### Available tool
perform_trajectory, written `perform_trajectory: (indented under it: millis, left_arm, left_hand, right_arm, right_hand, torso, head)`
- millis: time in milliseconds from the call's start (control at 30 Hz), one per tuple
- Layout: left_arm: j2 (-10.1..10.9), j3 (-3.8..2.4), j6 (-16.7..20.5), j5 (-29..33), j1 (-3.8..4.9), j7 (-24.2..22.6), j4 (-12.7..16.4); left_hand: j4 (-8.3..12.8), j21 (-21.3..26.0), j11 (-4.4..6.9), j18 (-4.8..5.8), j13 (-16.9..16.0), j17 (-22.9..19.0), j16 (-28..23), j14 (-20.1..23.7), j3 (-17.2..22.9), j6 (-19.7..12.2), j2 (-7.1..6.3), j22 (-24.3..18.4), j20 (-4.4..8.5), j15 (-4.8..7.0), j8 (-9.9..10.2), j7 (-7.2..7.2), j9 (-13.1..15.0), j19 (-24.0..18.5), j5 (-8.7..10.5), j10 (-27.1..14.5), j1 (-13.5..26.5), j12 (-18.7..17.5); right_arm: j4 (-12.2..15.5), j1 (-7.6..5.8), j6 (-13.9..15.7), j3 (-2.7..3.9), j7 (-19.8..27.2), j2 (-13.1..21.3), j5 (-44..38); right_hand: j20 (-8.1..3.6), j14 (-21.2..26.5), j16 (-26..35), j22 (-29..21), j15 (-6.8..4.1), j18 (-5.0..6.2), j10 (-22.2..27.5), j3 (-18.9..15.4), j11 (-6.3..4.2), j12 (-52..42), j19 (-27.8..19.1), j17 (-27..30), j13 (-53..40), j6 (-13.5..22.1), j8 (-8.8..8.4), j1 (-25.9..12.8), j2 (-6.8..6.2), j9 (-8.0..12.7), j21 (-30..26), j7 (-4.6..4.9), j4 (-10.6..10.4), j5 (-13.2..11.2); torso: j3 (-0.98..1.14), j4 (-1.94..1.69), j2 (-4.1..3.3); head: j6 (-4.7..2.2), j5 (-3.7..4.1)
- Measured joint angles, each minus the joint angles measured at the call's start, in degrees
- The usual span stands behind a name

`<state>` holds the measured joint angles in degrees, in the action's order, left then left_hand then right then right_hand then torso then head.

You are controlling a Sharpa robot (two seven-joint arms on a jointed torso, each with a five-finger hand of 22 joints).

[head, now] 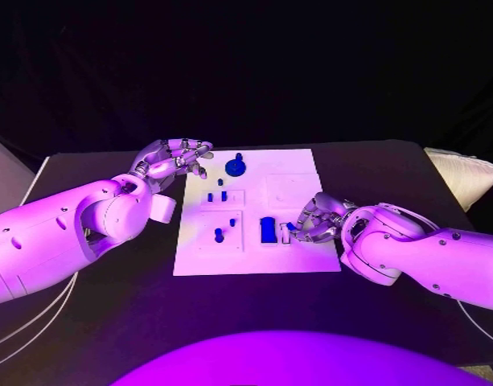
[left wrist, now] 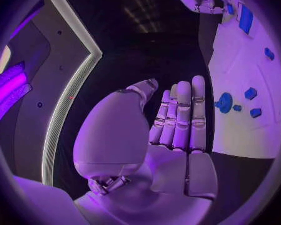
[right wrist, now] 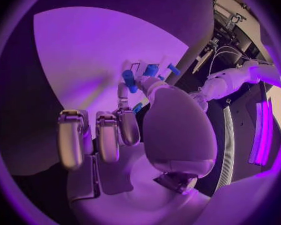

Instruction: Assemble the parts on the task board

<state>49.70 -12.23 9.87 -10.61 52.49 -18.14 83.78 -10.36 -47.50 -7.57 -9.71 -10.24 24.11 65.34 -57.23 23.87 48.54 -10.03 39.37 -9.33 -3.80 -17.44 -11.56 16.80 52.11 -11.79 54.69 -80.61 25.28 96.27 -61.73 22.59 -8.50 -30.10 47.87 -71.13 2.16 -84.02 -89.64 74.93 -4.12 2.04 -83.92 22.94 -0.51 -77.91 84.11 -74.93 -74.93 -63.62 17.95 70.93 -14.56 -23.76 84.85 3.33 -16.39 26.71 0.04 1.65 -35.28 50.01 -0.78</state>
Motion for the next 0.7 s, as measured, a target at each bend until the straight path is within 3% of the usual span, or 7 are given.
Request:
perform_trajectory:
  millis: [233,700]
  left_arm:
    - [-0.1,0.00,-0.1,0.0,0.00,0.0,0.0]
    - [-0.1,0.00,-0.1,0.0,0.00,0.0,0.1]
  left_hand:
    - [0.0,0.0,0.00,0.00,0.0,0.0,0.0,0.0,0.0,0.0,0.00,0.0,0.00,0.00,0.0,0.00,0.0,0.0,0.00,0.0,0.0,0.0]
    - [0.0,0.0,0.00,0.00,0.0,0.0,0.0,0.0,0.0,0.0,0.00,0.0,0.00,0.00,0.0,0.00,-0.1,0.0,0.00,0.0,0.0,0.0]
  right_arm:
    - [-1.9,0.30,-0.4,-0.07,0.0,-1.7,1.2]
    - [-3.2,0.35,-1.4,-0.05,-0.1,-3.0,2.1]
  right_hand:
    - [0.00,0.0,0.0,0.0,0.00,0.02,-0.2,-0.3,-0.21,-0.4,0.0,0.0,0.0,-0.1,0.00,-1.1,-0.06,-0.2,0.0,-0.08,0.0,0.0]
    - [0.00,0.0,0.0,0.0,0.00,0.04,-0.2,-1.2,-0.21,-0.9,0.0,0.0,0.0,-0.2,0.02,-2.2,0.07,-0.2,0.0,-0.18,-0.1,-2.1]
  torso:
    - [0.00,-0.18,-0.03]
    - [0.01,-0.12,-0.10]
  head:
    - [0.00,0.00]
    - [0.00,-0.21]
